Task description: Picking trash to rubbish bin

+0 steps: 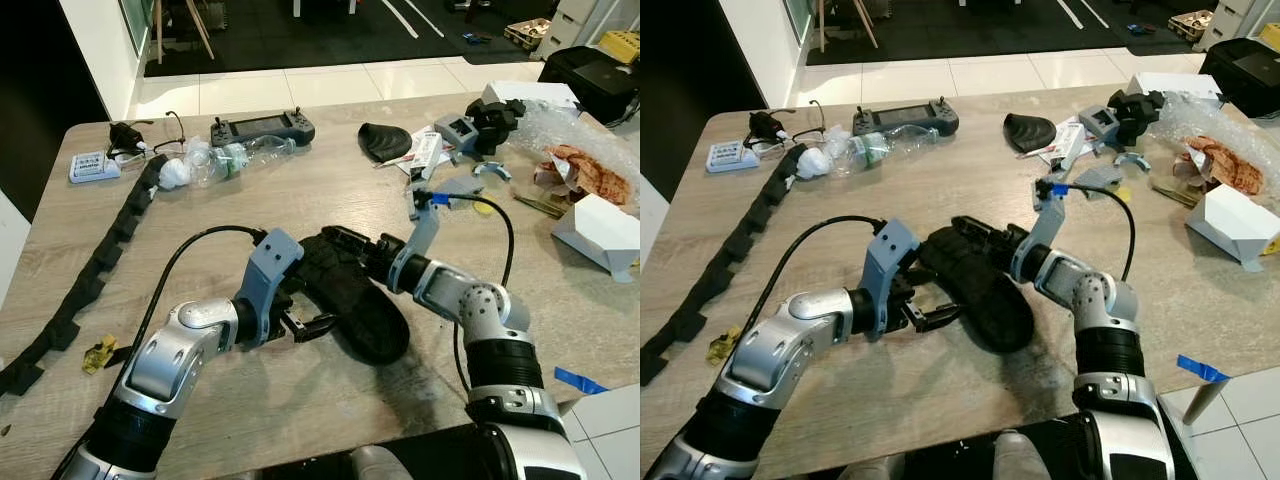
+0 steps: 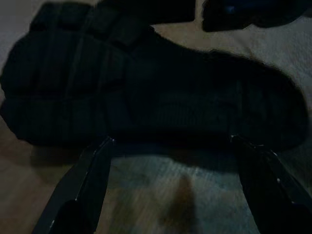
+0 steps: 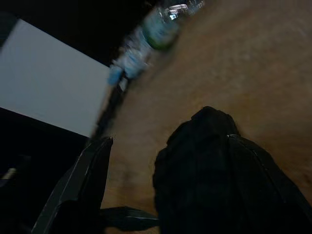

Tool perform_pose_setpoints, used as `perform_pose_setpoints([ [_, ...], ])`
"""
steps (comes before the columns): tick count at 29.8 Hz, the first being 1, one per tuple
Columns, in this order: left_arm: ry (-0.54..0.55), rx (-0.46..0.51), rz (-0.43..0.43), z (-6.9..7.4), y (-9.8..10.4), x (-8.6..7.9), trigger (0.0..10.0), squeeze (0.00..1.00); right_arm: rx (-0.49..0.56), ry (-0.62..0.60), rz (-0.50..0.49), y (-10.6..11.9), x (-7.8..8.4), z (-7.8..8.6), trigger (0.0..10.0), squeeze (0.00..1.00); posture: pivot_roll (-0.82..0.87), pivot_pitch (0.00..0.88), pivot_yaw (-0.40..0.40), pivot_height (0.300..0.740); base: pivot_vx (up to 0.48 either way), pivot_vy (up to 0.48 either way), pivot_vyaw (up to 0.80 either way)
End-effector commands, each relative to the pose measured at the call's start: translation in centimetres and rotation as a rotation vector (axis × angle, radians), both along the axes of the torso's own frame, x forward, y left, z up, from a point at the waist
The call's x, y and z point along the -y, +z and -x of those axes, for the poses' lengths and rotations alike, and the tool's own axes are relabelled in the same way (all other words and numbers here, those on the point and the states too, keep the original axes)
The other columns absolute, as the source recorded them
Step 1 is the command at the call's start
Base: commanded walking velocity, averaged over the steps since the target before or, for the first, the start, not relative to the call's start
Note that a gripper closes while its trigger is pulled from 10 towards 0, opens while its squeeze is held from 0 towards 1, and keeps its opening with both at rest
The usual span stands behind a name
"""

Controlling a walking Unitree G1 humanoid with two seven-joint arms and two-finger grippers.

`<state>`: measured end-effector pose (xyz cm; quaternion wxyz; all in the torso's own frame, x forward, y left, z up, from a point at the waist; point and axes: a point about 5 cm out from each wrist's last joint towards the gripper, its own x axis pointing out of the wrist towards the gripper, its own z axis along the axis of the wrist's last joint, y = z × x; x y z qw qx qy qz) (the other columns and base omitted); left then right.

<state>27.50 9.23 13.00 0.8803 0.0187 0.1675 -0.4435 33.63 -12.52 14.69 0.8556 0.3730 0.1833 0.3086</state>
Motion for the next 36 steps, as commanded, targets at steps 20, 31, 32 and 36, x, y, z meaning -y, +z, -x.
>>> perform_pose_setpoints([
  [20,0.067,0.109,0.239,-1.3,3.6,3.0,10.0,0.00,0.075,0.130,-0.103,3.4,-3.8,0.8,10.0,0.00,-0.06,0.074,0.000,0.740,0.000,0.000,0.00],
  [31,0.291,0.338,0.511,-3.7,9.4,-0.3,10.0,0.00,0.316,0.191,-0.154,8.5,-4.3,1.4,10.0,0.00,-0.06,0.068,-0.003,0.740,0.000,0.000,0.00],
  [32,0.285,0.350,0.539,-3.5,9.8,-0.5,10.0,0.00,0.345,0.212,-0.158,8.9,-4.3,1.6,10.0,0.00,-0.06,0.068,-0.003,0.740,0.000,0.000,0.00],
  [36,0.178,0.353,0.444,-2.3,8.5,-1.1,10.0,0.00,0.376,0.297,-0.013,7.3,-4.0,2.8,10.0,0.00,-0.06,0.066,-0.005,0.740,0.000,0.000,0.00],
])
